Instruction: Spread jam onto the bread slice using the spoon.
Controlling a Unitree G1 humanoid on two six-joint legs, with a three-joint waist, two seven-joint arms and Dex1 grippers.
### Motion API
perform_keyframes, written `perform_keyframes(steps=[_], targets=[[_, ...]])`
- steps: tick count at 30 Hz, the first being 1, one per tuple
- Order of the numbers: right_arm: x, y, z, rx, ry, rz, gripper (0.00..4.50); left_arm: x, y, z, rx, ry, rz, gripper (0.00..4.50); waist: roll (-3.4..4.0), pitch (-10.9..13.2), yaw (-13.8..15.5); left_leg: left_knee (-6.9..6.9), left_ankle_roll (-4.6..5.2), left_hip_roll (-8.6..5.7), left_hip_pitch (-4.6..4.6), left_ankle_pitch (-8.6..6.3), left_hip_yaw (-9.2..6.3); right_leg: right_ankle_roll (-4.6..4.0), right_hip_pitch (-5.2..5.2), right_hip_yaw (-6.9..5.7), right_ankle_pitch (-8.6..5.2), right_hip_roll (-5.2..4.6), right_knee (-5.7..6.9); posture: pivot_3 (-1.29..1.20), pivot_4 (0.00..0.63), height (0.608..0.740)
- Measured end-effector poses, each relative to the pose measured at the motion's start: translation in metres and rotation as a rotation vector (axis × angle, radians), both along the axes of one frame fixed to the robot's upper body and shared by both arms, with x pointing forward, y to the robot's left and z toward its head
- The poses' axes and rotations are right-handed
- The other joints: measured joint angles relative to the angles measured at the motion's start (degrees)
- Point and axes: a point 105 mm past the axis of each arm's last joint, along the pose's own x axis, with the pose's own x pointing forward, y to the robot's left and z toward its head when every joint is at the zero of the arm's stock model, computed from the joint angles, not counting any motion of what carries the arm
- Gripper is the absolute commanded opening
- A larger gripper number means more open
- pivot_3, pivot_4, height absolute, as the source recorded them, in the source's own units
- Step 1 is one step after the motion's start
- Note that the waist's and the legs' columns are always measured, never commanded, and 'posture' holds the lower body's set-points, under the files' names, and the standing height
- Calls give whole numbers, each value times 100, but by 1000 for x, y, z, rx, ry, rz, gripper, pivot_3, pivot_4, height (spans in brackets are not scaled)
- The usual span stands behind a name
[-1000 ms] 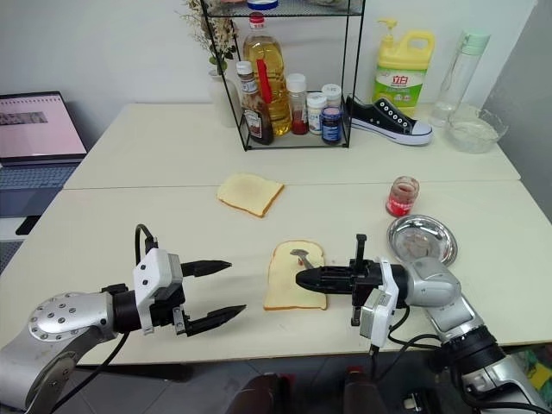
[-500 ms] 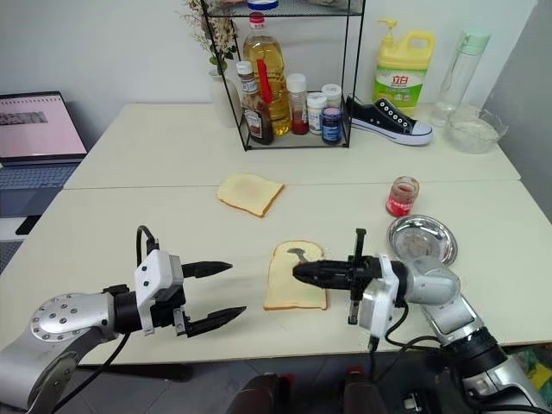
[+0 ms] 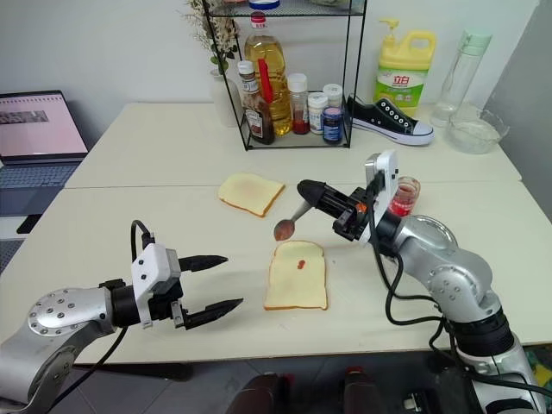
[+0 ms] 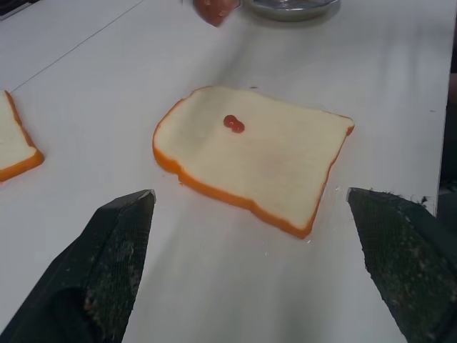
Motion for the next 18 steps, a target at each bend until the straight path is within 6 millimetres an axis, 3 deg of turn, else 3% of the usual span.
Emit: perform_keyframes(steps=[7,12,18], targets=[[12,-6,-24,72,288,-15,29,2,1,1,7,-11,2,4500,0,0,-13,-1,1,0,-1,0,3,0,-2,1,0,15,1,0,150,740],[24,-7,-42,111,392,-57,29,2,0,1,9,-18,-1,4500,0,0,-21,-2,1,1,-2,0,7,0,-5,1,0,24,2,0,150,740],[39,-17,-84,74,479,-160,29,3,1,-2,6,-10,3,4500,1,0,-27,-2,1,0,-3,0,12,1,-9,-2,0,26,3,0,150,740]])
